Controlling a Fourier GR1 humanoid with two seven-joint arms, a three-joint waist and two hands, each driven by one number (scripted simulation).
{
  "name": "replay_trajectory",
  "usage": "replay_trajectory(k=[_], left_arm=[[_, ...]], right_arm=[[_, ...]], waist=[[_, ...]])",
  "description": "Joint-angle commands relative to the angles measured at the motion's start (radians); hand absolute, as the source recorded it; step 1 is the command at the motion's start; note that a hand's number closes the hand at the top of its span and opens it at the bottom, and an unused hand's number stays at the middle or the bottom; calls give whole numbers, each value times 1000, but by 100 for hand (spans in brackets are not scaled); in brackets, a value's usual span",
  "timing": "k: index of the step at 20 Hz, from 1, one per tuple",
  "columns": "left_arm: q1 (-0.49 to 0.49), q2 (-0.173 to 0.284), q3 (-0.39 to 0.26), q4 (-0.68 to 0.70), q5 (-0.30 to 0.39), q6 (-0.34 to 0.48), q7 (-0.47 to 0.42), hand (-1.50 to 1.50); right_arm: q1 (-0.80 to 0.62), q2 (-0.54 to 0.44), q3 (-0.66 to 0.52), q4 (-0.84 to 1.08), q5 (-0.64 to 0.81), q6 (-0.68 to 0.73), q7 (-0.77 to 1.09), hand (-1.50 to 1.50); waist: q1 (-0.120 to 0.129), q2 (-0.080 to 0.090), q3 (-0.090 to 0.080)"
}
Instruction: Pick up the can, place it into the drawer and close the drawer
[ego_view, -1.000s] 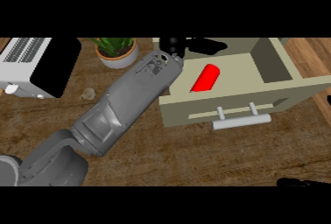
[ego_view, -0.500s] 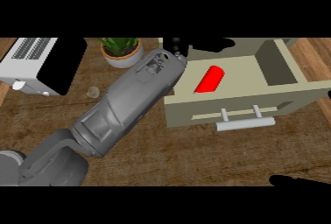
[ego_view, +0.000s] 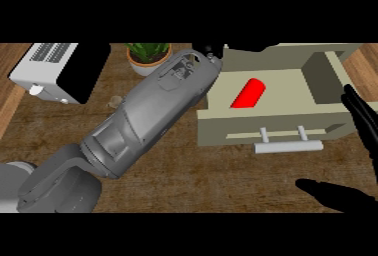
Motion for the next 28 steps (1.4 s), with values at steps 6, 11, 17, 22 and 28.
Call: replay_trajectory(k=[6,11,17,22,28], left_arm=[[0,0,18,-30,-16,1,38,-150],[10,77,25,-71,-47,-36,86,-150],[90,168,-21,-267,-97,3,223,-150],[161,280,-21,-386,-113,-51,256,-150],[242,317,-13,-460,-122,-46,266,-150]], right_arm=[[-98,20,193,248,395,-117,33,-150],[-153,74,167,514,462,-293,-34,-150],[-237,107,97,734,461,-424,-77,-150],[-351,99,57,895,475,-453,-93,-150],[-438,117,23,1094,554,-580,-88,-150]], waist=[[54,-11,-1],[69,-12,0],[91,-23,0],[102,-20,0],[112,-9,0]])
